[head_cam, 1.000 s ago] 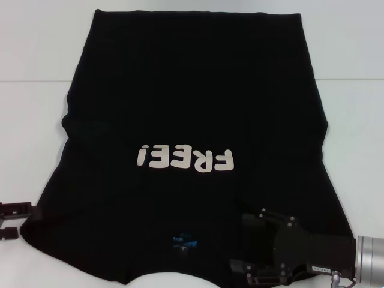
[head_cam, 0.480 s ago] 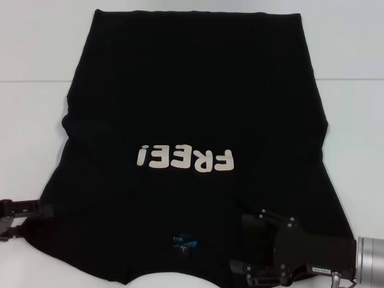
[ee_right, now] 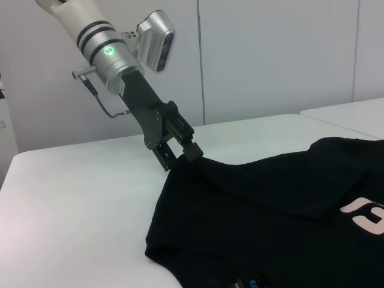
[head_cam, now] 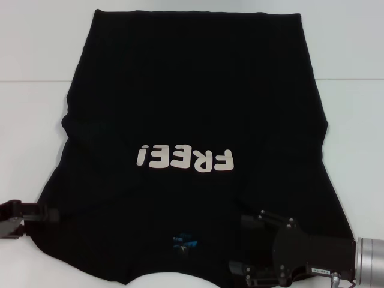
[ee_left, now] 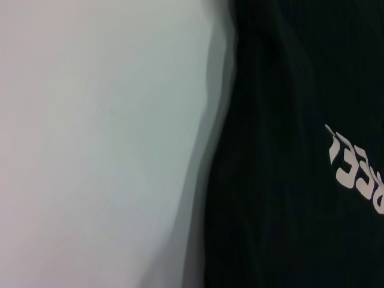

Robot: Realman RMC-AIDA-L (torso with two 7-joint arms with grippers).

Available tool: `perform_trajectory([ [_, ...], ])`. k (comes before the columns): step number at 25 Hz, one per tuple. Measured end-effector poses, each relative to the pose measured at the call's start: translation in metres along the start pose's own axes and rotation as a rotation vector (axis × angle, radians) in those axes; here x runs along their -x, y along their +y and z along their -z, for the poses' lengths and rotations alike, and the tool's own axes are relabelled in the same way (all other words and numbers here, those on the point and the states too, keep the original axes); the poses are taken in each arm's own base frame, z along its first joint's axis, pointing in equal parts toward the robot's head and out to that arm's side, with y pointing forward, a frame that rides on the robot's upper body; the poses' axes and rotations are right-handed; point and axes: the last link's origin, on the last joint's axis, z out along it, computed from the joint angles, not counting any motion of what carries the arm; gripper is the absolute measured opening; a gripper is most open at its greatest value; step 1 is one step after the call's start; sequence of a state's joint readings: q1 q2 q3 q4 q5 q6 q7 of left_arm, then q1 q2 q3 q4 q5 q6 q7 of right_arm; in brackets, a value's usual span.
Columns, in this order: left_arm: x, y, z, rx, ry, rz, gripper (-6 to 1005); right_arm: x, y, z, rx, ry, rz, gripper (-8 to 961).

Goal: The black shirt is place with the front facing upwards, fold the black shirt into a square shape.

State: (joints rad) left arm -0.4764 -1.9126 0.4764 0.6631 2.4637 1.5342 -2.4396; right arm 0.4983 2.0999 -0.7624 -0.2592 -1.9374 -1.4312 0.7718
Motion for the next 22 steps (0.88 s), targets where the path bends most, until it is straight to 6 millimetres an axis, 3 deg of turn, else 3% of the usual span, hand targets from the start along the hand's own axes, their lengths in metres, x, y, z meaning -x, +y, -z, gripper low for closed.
perform_trajectory([
  [4, 0.002, 0.001, -0.002, -0.011, -0.018, -0.022, 792, 0.001, 0.0, 0.0, 0.0, -0.002, 0.0, 942],
  [10, 0.002, -0.002, -0.002, -0.021, -0.01, -0.029, 601, 0.001, -0.001, 0.001, -0.013, -0.012, -0.015, 943],
  [12, 0.003, -0.003, -0.002, -0.019, -0.005, -0.03, 351, 0.0, -0.001, 0.002, -0.019, -0.014, -0.031, 941],
  [15, 0.003, -0.003, -0.001, -0.018, -0.003, -0.036, 288, 0.001, -0.004, 0.006, -0.029, -0.016, -0.08, 939],
  [19, 0.005, -0.004, -0.001, -0.014, -0.004, -0.047, 204, 0.008, -0.014, 0.023, -0.057, -0.031, -0.209, 936],
  [22, 0.006, -0.003, -0.002, -0.008, -0.005, -0.054, 141, 0.018, -0.026, 0.05, -0.088, -0.027, -0.338, 934],
])
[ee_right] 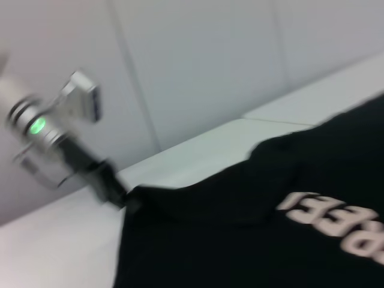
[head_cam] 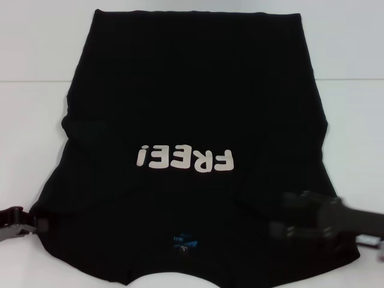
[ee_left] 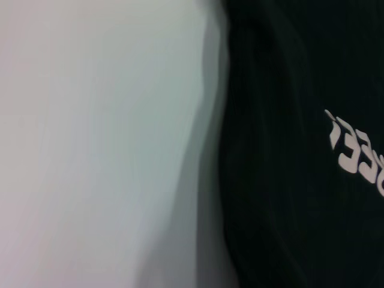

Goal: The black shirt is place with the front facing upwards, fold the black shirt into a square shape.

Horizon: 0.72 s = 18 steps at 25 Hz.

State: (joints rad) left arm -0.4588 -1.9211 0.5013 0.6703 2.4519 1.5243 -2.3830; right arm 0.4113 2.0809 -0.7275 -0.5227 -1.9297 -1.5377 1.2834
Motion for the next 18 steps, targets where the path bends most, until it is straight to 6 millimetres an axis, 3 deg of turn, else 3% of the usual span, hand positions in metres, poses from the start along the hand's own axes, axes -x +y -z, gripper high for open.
perform_trajectory([
  [6, 0.0, 0.002, 0.002, 0.036, 0.026, -0.036, 14, 0.032, -0.019, 0.064, -0.123, 0.08, -0.347, 930],
  [10, 0.003, 0.003, 0.003, 0.046, 0.019, -0.055, 14, 0.054, -0.028, 0.094, -0.159, 0.235, -0.567, 927],
  [14, 0.004, 0.004, 0.003, 0.059, 0.017, -0.07, 14, 0.073, -0.039, 0.107, -0.218, 0.347, -0.743, 926],
  [18, 0.004, 0.005, 0.003, 0.063, 0.02, -0.075, 14, 0.082, -0.046, 0.103, -0.292, 0.483, -0.79, 926],
])
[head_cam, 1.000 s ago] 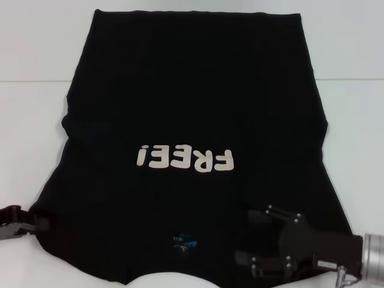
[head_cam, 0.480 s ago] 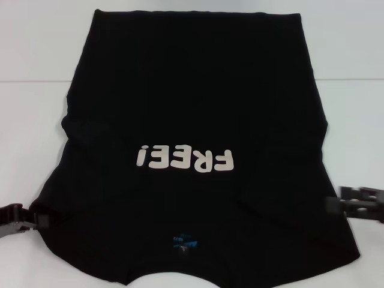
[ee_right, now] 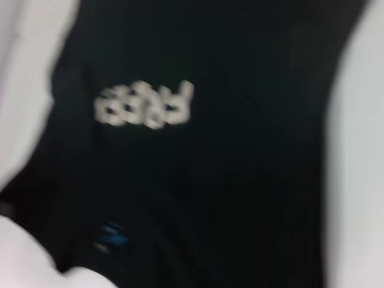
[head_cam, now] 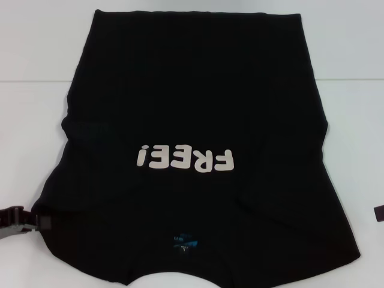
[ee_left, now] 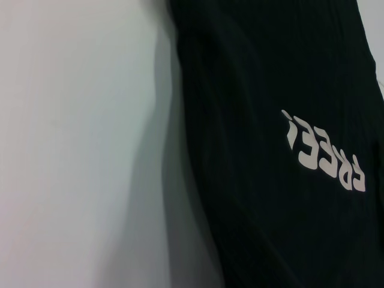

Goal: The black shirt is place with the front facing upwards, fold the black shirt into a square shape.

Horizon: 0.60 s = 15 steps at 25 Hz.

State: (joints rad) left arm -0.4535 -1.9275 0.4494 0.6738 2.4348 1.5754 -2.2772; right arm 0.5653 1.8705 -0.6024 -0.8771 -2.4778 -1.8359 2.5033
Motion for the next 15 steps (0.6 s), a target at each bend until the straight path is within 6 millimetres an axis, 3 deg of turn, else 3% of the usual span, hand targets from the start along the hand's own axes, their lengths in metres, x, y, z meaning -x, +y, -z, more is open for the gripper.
perform_trajectory([
  [15, -0.002, -0.001, 0.003, -0.006, 0.015, -0.002, 14, 0.007, 0.001, -0.044, -0.074, 0.105, 0.0, 927],
])
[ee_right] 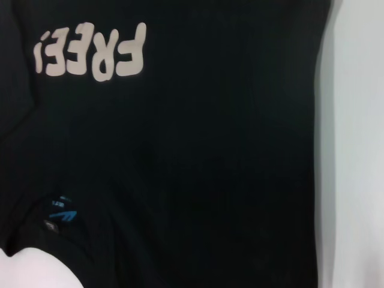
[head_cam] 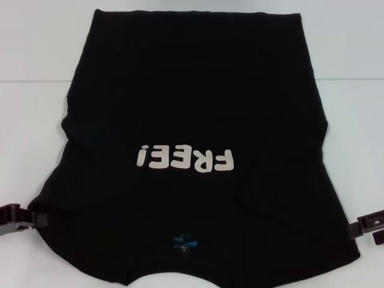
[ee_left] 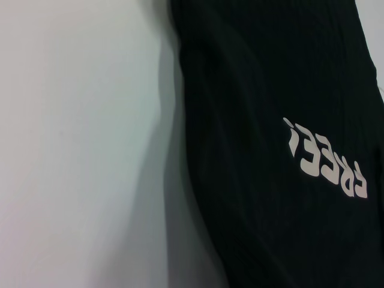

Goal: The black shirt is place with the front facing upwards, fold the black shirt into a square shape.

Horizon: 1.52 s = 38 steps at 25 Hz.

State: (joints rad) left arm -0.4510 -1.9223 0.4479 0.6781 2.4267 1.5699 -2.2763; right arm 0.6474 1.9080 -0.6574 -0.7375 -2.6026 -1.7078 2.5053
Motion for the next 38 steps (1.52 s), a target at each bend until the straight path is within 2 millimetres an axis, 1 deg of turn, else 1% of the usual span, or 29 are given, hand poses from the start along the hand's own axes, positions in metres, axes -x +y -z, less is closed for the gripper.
perform_trajectory([
  [5, -0.001, 0.001, -0.001, 0.001, 0.001, -0.001, 14, -0.001, -0.001, -0.009, -0.003, -0.008, 0.009, 927],
  [11, -0.002, 0.002, -0.003, 0.003, 0.001, -0.003, 14, -0.004, 0.003, -0.018, 0.01, 0.001, 0.019, 926],
  [23, -0.003, 0.001, -0.004, -0.003, 0.007, -0.002, 14, -0.005, 0.001, -0.022, -0.006, 0.0, 0.028, 926],
  [38, -0.003, 0.001, -0.004, -0.003, 0.007, -0.002, 13, -0.004, 0.005, -0.03, -0.008, 0.005, 0.053, 927],
])
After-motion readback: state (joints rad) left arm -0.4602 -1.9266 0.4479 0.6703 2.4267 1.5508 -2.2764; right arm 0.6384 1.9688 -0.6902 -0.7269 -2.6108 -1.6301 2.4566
